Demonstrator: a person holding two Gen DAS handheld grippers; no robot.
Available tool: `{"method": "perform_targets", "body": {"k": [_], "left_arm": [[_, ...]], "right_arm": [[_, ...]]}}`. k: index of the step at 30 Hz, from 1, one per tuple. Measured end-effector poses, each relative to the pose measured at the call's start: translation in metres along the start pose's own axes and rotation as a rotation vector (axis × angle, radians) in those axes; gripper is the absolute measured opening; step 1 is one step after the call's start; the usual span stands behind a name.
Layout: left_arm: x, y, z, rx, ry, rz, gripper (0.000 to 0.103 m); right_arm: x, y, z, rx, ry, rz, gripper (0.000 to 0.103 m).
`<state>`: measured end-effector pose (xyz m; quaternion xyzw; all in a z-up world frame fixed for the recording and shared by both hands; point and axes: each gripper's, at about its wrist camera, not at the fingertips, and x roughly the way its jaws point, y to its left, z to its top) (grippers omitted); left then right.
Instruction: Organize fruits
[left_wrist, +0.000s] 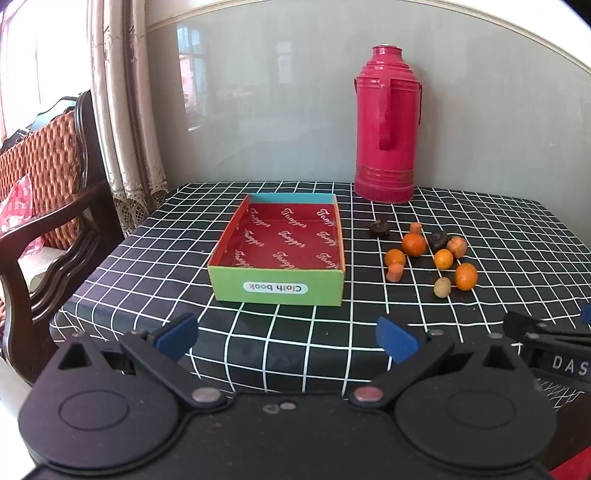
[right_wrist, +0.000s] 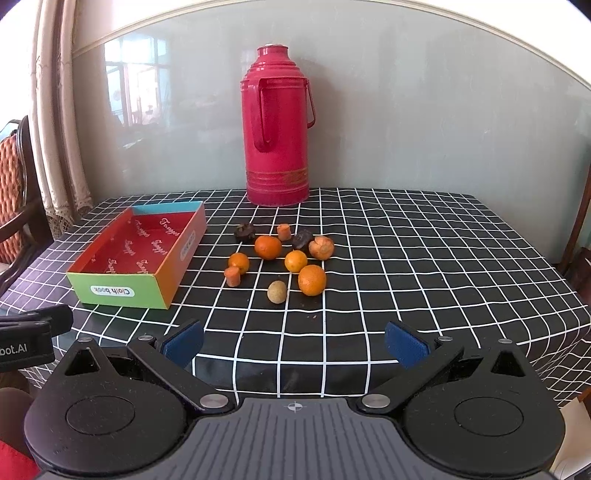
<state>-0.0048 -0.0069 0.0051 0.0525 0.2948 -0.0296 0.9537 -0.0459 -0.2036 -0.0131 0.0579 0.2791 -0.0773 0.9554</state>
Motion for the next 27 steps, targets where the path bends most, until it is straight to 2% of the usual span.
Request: {"method": "perform_targets", "body": {"k": [12,18,21,27], "left_arm": [[0.010,-0.027,0.007,0.106,-0.035,-0.017,0.097],[0.027,-0.060,0.009,0.233,-0.059,-0.057,0.097],[0.042,-0.081,0.009,0.311,-0.064,-0.096,0.097],[0.079,-0.117,-0.001,0.441,-0.082,-0.158,0.095]], "right_arm": [[0.005,-0.026,0.002,0.032,-0.052,-0.052,0.103],[0.008,-0.056,0.002,0.062,-0.154,-0.144,0.103],[0.023,-0.078,0.001,0.105,-0.144,-0.203,0.103],[0.045,-0.120,-0.005,0.210,-0.192,-0.217,0.103]]}}
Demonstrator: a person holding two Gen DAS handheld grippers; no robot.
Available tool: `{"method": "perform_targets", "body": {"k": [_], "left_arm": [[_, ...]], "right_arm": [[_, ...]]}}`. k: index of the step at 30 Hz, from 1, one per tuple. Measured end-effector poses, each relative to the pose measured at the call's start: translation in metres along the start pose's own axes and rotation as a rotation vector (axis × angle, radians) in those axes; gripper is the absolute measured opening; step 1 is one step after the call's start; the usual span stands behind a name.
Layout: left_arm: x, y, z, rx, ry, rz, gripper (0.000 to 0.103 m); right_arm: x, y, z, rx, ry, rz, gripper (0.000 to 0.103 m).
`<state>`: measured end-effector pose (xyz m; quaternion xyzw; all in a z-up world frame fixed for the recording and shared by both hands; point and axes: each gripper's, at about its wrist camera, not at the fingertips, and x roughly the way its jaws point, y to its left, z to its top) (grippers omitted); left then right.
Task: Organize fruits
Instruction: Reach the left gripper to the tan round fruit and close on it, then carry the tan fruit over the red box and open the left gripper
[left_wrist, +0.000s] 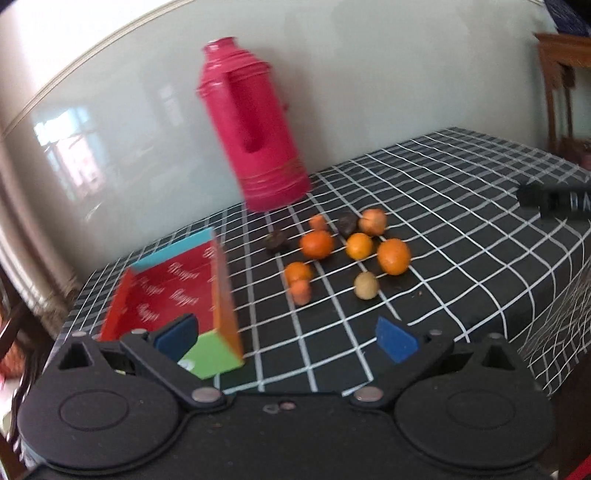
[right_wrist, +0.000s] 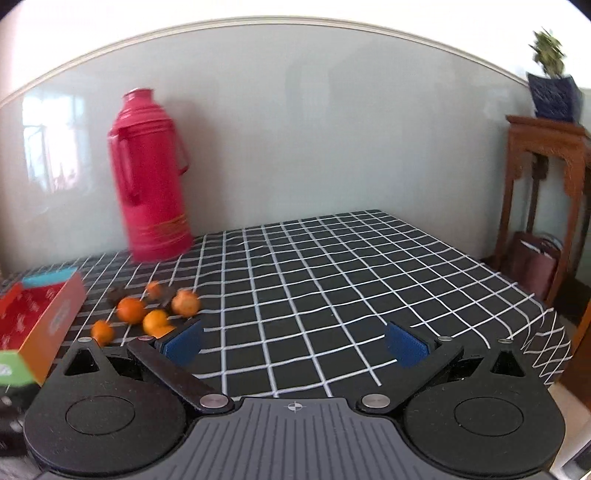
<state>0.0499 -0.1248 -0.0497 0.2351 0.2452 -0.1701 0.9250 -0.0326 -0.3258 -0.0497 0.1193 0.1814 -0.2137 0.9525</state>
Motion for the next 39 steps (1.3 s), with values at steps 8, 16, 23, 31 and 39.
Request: {"method": "perform_targets", "body": {"k": [8,16,23,31,39], "left_arm": [[0.055,-0.029,0.003,0.086,-0.008,-0.108,0.082],[0.091,-0.036,0.006,0.076,-0.001,-0.174,0.070],[0.109,-0.032,0.005,-0.014,0.020,-0.232,0.048],[0.110,-0.027,0.001,-0.077,0.002,-0.293,0.029],[0.110,-0.021,0.001,-0.119,-0.010,-0.293,0.014]], "right_arm": [[0.036,-0.004,0.002,0.039,-0.060,-0.033,0.103],[0.056,-0.006,-0.006,0.064,-0.039,-0.036,0.103],[0.060,-0.006,-0.008,0.084,-0.039,-0.039,0.103],[0.065,0.001,-0.010,0.070,-0.024,-0.026,0.103],[0.067,0.008,-0.014,0.044,-0.016,-0.015,0.103]]}}
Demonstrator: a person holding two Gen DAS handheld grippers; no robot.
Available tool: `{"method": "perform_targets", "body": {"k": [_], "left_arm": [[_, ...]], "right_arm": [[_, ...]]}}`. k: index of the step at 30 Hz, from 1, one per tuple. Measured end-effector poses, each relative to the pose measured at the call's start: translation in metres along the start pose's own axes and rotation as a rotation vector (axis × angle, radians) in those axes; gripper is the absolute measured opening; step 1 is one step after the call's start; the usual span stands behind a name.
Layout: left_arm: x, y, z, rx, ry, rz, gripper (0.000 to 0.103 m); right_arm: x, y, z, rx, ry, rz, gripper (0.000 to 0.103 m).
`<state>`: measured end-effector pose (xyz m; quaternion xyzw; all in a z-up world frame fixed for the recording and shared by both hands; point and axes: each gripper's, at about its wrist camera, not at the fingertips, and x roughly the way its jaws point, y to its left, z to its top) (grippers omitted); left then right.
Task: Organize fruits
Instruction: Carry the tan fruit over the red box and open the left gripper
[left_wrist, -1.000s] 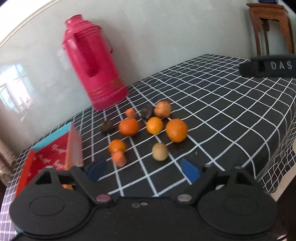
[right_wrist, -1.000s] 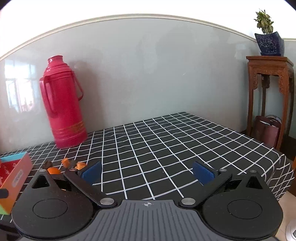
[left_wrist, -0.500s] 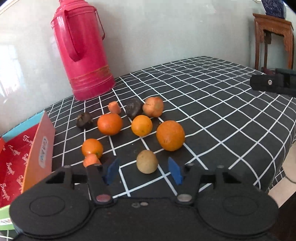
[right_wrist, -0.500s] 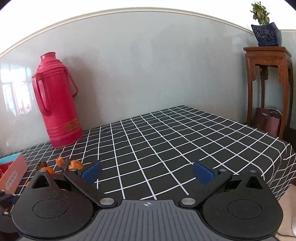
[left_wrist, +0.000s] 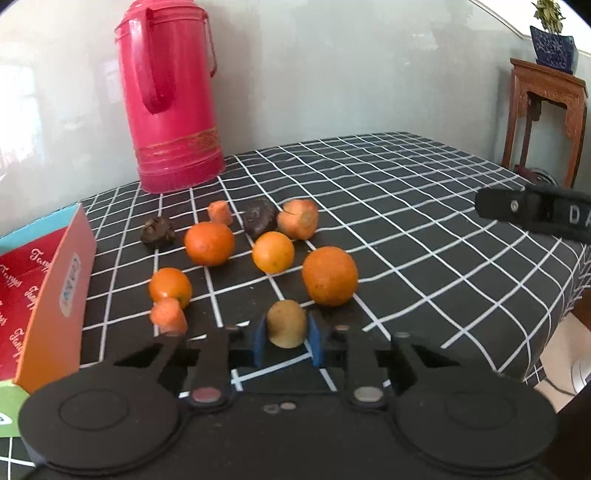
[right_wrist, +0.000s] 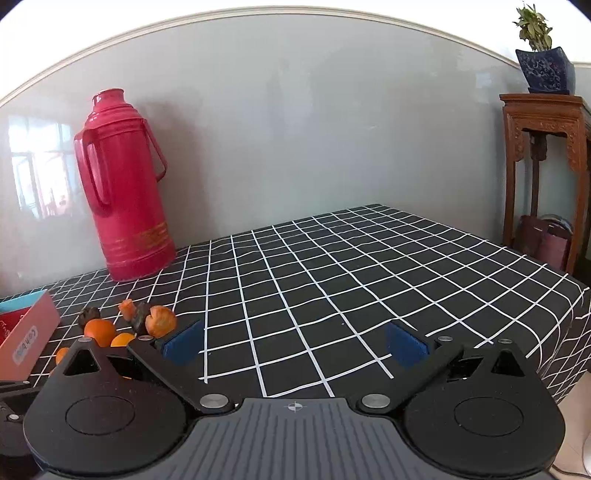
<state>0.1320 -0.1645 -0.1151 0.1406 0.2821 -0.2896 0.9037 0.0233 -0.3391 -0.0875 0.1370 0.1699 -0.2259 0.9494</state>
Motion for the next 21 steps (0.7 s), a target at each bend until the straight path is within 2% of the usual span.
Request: {"method": "perform_targets", "body": {"k": [5,11,18,21], "left_arm": [[-0.018,0.015,0.009,-0.022,-0.078,0.075,0.014],[-0.038,0.062,0.019,-0.106,-0.142,0.290,0.014],[-0.038,0.135,0.013,-0.279,-0.040,0.517,0.014],[-0.036,0.157,0.005,-0.331,0.017,0.569,0.014]], "right_arm": [[0.002,0.007,-0.003,-0.026,0.016,0.022,0.103],[0.004,0.023,-0.008,-0.073,0.026,0.051,0.103],[0.007,0.041,-0.014,-0.100,0.040,0.091,0.103],[0.008,0.049,-0.016,-0.115,0.042,0.101,0.103]]}}
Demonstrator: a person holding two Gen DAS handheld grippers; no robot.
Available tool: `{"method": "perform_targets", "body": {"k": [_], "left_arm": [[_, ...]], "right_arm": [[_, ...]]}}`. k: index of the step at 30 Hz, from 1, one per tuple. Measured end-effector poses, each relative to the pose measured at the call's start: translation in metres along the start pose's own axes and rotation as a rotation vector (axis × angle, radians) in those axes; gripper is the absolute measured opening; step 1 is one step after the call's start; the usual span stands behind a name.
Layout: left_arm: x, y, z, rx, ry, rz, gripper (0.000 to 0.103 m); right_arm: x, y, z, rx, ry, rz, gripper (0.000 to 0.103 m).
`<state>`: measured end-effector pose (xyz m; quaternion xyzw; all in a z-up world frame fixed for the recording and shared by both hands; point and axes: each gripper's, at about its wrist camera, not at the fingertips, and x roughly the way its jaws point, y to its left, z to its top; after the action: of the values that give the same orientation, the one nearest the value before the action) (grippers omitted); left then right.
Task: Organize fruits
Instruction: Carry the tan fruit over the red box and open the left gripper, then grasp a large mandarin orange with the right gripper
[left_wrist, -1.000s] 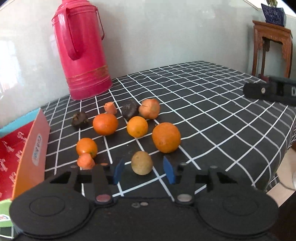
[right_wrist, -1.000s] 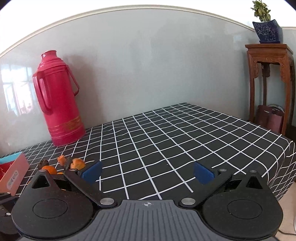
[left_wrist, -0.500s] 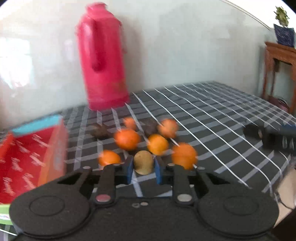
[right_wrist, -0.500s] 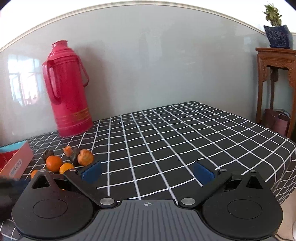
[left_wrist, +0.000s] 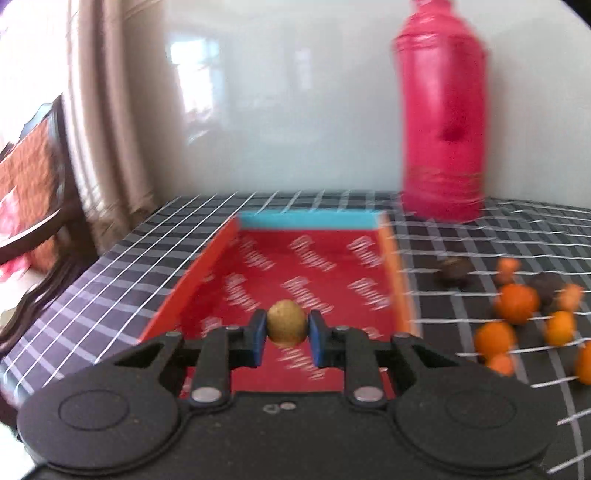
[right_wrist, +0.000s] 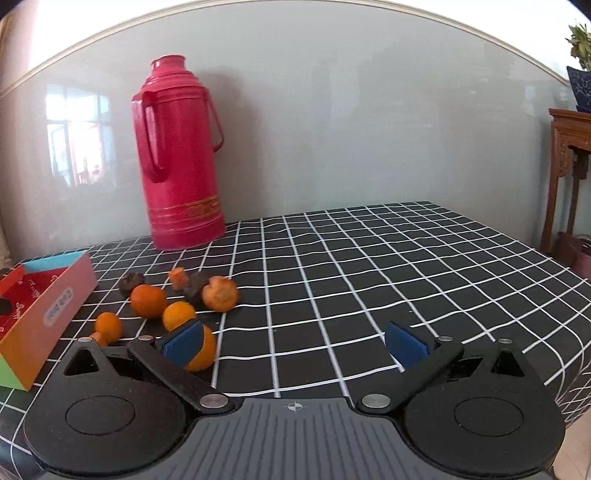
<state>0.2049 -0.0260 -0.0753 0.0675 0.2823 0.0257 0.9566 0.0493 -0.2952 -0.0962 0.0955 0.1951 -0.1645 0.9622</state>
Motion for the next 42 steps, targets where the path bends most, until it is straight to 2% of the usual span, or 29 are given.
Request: {"method": "perform_targets", "body": {"k": [7,10,11,13,15,17,20,22,24,31,42], "left_arm": [[0.021,0.017,-0.005,-0.028,0.119,0.094,0.015],[0.021,0.019,-0.010,-0.029,0.148,0.106,0.019],[0.023,0.018,-0.009,-0.027,0.149,0.109,0.026],[0.019,0.019,-0.009,-0.038,0.145,0.106,0.031],[0.015,0.021,-0.008,-0.072,0.147,0.073,0.044],[0.008,0.023,-0.006,-0.102,0.123,0.050,0.070],[-0.011,0.021,-0.002,-0.099,0.051,0.035,0.080],[-0.020,0.022,0.001,-0.091,0.035,0.016,0.085],[-0.028,0.027,0.002,-0.085,0.020,0.006,0.085],[-0.049,0.057,-0.014,-0.091,-0.021,0.040,0.091],[-0.042,0.090,-0.022,-0.194,0.019,0.078,0.092]], "right_arm": [[0.004,0.017,-0.002,-0.035,0.012,0.045,0.103],[0.005,0.023,-0.002,-0.045,0.018,0.066,0.103],[0.005,0.024,-0.003,-0.049,0.018,0.067,0.103],[0.006,0.026,-0.003,-0.052,0.019,0.077,0.103],[0.006,0.027,-0.003,-0.046,0.022,0.096,0.103],[0.009,0.029,-0.002,-0.041,0.029,0.110,0.103],[0.012,0.029,-0.001,-0.027,0.036,0.132,0.103],[0.014,0.031,-0.001,-0.029,0.042,0.133,0.103],[0.018,0.035,-0.001,-0.038,0.058,0.135,0.103],[0.032,0.044,-0.002,-0.045,0.097,0.170,0.103],[0.056,0.058,0.001,-0.091,0.107,0.142,0.102]]}}
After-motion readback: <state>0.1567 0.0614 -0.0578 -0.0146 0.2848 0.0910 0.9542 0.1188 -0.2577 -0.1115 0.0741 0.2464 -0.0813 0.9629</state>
